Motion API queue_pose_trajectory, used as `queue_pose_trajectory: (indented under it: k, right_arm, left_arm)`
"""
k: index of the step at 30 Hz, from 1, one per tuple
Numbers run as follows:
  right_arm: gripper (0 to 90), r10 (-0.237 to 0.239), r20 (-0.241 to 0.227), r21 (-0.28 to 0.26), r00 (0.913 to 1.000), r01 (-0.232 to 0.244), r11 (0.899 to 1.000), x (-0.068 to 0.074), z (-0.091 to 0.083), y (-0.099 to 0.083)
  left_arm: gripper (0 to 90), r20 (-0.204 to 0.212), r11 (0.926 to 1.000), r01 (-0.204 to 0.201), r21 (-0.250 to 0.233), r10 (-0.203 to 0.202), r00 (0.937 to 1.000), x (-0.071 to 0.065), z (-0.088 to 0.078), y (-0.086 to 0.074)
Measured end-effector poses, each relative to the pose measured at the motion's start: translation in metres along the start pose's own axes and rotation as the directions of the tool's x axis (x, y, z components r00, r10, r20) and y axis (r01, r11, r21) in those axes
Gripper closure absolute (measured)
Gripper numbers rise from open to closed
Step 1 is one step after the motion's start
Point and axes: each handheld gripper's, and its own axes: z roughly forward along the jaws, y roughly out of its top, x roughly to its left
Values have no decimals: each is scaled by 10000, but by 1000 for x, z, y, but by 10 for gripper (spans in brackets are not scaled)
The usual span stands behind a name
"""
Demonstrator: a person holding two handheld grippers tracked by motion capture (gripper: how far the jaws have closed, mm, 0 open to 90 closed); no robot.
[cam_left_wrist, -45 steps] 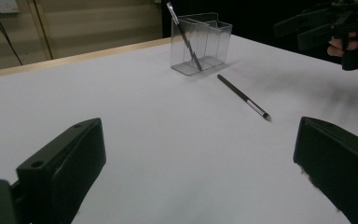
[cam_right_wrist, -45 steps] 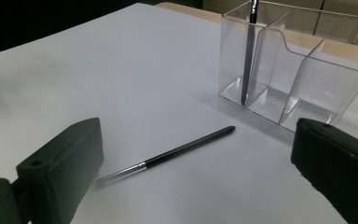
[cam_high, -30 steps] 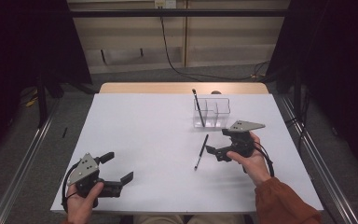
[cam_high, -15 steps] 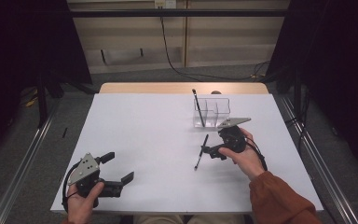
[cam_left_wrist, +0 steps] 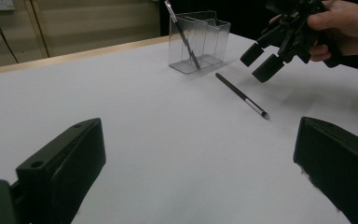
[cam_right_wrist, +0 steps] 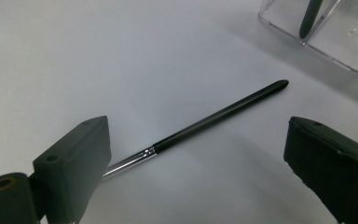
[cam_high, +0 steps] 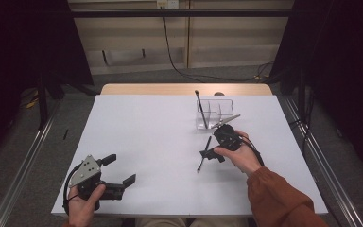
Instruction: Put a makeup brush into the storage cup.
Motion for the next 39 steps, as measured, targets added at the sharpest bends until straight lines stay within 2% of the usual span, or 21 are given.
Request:
queue_pose_trajectory:
  k: [5, 11, 15, 19, 23, 26, 31, 34, 39]
  right_arm:
    - [69, 122, -109, 891, 9999, -112, 9960, 2, 4, 7]
    - [65, 174, 21, 1322, 9998, -175, 9911, 3, 9, 12]
    - [56, 51, -31, 1654, 10000, -45, 9862, 6, 12, 14]
    - [53, 196, -48, 1846, 9998, -184, 9826, 9, 14, 16]
    - [58, 179, 51, 2311, 9998, -186, 9727, 10, 19, 17]
    - [85, 210, 53, 2478, 9998, -216, 9686, 11, 21, 17]
    - [135, 344, 6, 2364, 9994, -336, 9711, 10, 23, 19]
    - [156, 293, 143, 2421, 9995, -319, 9697, 12, 26, 19]
    - [199, 294, 146, 2817, 9995, -323, 9590, 15, 30, 18]
  left_arm:
    - [21, 9, 10000, 6, 2, -6, 10000, 0, 0, 0]
    - [22, -3, 10000, 6, 2, -6, 10000, 1, 0, 0]
    - [21, 9, 10000, 4, 4, -4, 10000, 0, 0, 0]
    - [22, 19, 10000, 2, 10, -2, 10000, 0, 0, 0]
    - [21, 19, 10000, -12, 9, 12, 10000, 0, 0, 0]
    - [21, 24, 10000, 12, -30, -12, 10000, 1, 0, 0]
    - [21, 12, 10000, -12, 18, 12, 10000, 1, 0, 0]
    - [21, -1, 10000, -29, 15, 29, 10000, 1, 0, 0]
    - [21, 4, 10000, -28, 13, 28, 10000, 1, 0, 0]
